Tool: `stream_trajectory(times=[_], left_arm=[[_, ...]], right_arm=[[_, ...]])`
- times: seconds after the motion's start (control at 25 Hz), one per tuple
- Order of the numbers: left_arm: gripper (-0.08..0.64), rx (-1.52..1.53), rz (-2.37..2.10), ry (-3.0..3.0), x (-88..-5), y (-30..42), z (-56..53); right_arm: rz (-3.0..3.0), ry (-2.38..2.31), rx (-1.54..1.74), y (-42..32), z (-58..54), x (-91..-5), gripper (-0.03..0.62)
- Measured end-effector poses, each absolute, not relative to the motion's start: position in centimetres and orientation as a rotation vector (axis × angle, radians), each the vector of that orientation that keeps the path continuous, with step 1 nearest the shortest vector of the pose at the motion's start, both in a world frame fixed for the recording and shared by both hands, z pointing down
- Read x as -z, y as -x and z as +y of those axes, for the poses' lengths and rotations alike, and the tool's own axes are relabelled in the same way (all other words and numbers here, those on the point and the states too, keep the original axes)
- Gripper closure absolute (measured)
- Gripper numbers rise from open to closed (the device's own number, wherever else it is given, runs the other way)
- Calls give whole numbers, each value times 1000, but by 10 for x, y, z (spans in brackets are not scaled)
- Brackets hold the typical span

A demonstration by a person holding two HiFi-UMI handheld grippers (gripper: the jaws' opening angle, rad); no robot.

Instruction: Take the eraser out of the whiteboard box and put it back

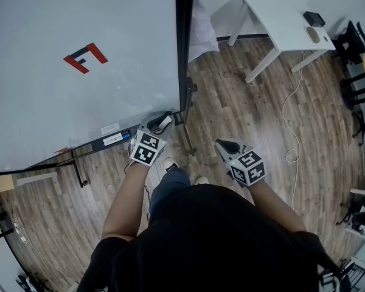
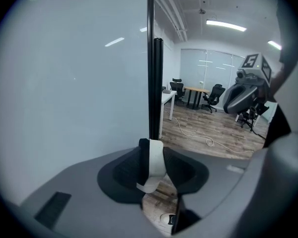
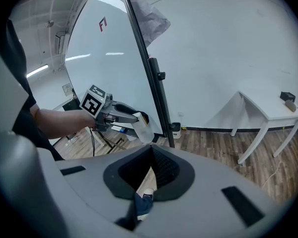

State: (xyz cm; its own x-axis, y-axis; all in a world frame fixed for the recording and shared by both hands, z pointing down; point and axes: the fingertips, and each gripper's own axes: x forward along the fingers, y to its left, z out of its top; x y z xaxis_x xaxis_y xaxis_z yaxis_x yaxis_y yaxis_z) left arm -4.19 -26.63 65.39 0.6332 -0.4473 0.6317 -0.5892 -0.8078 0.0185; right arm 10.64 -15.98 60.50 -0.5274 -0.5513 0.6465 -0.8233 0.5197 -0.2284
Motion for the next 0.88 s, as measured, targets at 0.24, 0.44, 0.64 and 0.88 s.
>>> stream_trajectory(times=[0.24, 0.44, 0.64, 0.88], left_arm=[[416, -909, -890, -2661, -634, 43, -262], [416, -871, -922, -2700, -621, 42, -258], [416, -870, -948, -2703, -610, 44, -250], [417, -841, -972, -2731, -589, 42, -244]], right_arm=[[-2271, -1142, -701, -110, -152, -596, 598], [-2277, -1161, -686, -114, -145, -591, 598], [-2290, -1163, -673, -114, -137, -586, 598], [-2306, -1172, -656, -116, -133, -578, 598]])
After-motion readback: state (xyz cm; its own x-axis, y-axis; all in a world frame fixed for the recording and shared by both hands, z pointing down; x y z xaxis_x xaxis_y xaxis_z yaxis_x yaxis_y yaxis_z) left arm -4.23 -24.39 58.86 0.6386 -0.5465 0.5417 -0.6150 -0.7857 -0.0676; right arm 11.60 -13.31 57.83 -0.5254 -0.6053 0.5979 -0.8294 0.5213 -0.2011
